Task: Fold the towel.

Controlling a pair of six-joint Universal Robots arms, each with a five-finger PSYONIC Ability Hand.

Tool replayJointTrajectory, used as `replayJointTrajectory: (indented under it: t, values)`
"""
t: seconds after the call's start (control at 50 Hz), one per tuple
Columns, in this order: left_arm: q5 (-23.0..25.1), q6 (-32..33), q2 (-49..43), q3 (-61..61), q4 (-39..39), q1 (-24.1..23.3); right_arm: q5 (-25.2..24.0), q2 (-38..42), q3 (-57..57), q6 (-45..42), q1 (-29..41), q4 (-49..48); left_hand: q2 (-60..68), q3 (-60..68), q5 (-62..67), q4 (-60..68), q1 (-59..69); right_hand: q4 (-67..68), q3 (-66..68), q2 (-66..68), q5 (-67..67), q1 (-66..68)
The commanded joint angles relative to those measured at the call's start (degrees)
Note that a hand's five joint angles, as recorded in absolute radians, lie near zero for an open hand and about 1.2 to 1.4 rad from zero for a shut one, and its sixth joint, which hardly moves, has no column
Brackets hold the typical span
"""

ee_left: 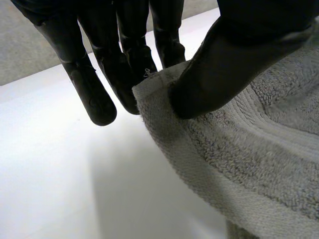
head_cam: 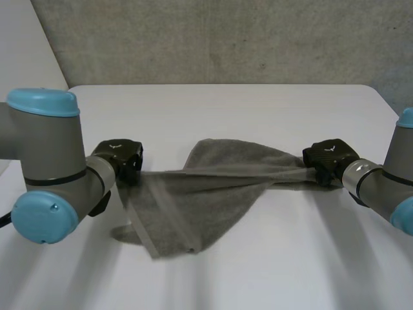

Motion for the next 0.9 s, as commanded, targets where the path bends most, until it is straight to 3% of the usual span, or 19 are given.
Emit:
replayJointTrajectory:
  t: [0.02, 0.06, 0.12, 0.22, 0.24, 0.34, 0.42, 0.52, 0.68, 0.8, 0.82, 0.86, 0.9]
  values:
    - [1.6, 0.2, 4.1, -0.6, -0.5, 2.4, 0.2, -6.4, -0.7, -4.1, -0.6, 6.9, 4.9, 4.3, 4.8, 2.9, 6.9, 3.9, 4.9, 5.4, 3.4, 4.2]
    - [3.1, 0.1, 5.7, -0.6, -0.8, 2.9, -0.7, -12.2, -1.9, -3.9, -1.4, 10.8, 4.9, 4.3, 4.8, 2.9, 6.9, 3.9, 4.9, 5.4, 3.4, 4.2]
    - [6.1, -0.2, 9.2, -0.2, -2.2, 3.4, -1.6, -14.7, -3.3, -3.5, -1.4, 12.9, 4.9, 4.3, 4.8, 2.9, 6.9, 3.9, 4.9, 5.4, 3.4, 4.2]
    - [9.3, -0.5, 15.4, 0.4, -4.3, 4.2, -6.7, -21.3, -9.2, -1.6, -1.4, 21.7, 4.9, 4.3, 4.8, 2.9, 6.9, 3.9, 4.9, 5.4, 3.4, 4.2]
    - [9.8, -0.5, 17.2, 0.5, -4.4, 4.5, -10.7, -24.5, -12.7, 1.2, -1.7, 26.0, 4.9, 4.3, 4.8, 2.9, 6.9, 3.9, 4.9, 5.4, 3.4, 4.2]
    - [10.5, -0.6, 21.0, 0.9, -4.0, 4.8, -17.4, -26.7, -16.7, 8.2, -2.1, 28.1, 4.9, 4.3, 4.8, 2.9, 6.9, 3.9, 4.9, 5.4, 3.4, 4.2]
    - [10.4, -0.5, 20.4, 2.0, -2.4, 6.1, -19.7, -24.9, -16.5, 9.0, -1.8, 27.8, 4.9, 4.3, 4.8, 2.9, 6.9, 3.9, 4.9, 5.4, 3.4, 4.2]
    - [10.3, -0.4, 13.9, 3.1, -1.4, 9.2, -17.8, -16.7, -16.3, 6.5, 0.9, 25.9, 4.9, 4.3, 4.8, 2.9, 6.9, 3.9, 4.9, 5.4, 3.4, 4.2]
    - [10.5, 0.1, 1.8, 6.5, -1.5, 9.7, -6.9, -2.1, -19.9, -2.5, 8.0, 21.6, 4.9, 4.3, 4.8, 2.9, 6.9, 3.9, 4.9, 5.4, 3.4, 4.2]
    - [9.6, -0.3, -5.0, 21.8, -1.3, 9.0, -4.5, 1.5, -29.6, -5.6, 9.7, 16.6, 4.9, 4.3, 4.8, 2.9, 6.9, 3.9, 4.9, 5.4, 3.4, 4.2]
    - [9.6, -0.3, -5.1, 21.9, -1.3, 9.0, -3.8, 1.5, -34.2, -4.9, 10.3, 13.3, 4.9, 4.3, 4.8, 2.9, 6.9, 3.9, 4.9, 5.4, 3.4, 4.2]
    - [8.7, -1.7, -5.1, 33.6, -0.6, 7.6, -2.5, 0.7, -38.4, -2.7, 10.9, 9.0, 4.9, 4.3, 4.8, 2.9, 6.9, 3.9, 4.9, 5.4, 3.4, 4.2]
    - [7.6, -2.8, -4.5, 39.0, 1.1, 6.8, 0.3, -3.4, -42.8, 4.9, 11.0, -0.4, 4.9, 4.3, 4.8, 2.9, 6.9, 3.9, 4.9, 5.4, 3.4, 4.2]
